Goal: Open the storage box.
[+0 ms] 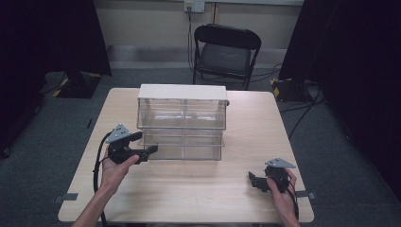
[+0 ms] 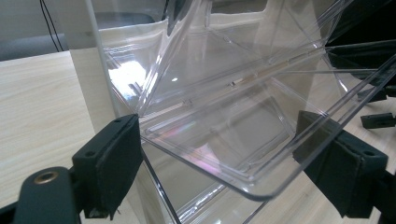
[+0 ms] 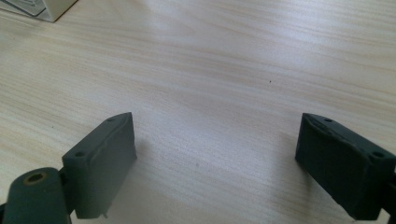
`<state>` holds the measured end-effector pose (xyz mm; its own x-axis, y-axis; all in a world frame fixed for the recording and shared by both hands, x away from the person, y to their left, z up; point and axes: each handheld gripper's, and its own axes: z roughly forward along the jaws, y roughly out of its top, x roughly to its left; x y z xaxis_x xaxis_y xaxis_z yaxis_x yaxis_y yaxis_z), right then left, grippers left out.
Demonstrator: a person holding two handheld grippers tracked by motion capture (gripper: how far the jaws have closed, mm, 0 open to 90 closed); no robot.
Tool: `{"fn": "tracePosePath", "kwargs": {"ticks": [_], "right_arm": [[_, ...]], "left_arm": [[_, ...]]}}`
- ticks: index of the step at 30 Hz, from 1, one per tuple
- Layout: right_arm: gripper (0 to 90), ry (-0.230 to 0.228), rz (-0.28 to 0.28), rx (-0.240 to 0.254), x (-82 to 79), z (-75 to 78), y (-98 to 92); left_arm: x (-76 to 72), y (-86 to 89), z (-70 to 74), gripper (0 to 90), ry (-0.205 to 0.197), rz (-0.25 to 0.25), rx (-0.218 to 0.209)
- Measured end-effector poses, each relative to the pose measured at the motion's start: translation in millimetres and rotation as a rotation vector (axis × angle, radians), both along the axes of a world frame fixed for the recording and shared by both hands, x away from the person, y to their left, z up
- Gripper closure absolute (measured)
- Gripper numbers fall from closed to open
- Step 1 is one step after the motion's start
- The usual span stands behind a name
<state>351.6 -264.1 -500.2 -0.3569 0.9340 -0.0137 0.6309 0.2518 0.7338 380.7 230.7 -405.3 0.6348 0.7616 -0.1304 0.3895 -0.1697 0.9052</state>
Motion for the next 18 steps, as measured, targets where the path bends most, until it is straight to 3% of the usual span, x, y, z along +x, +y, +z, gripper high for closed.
{"fn": "tracePosePath", "kwargs": {"ticks": [18], "right_arm": [[11.4, 0.0, 0.0, 0.0, 0.0, 0.0, 0.0]], "left_arm": [[3.6, -1.9, 6.4, 15.3, -0.011, 0.004, 0.015]]}}
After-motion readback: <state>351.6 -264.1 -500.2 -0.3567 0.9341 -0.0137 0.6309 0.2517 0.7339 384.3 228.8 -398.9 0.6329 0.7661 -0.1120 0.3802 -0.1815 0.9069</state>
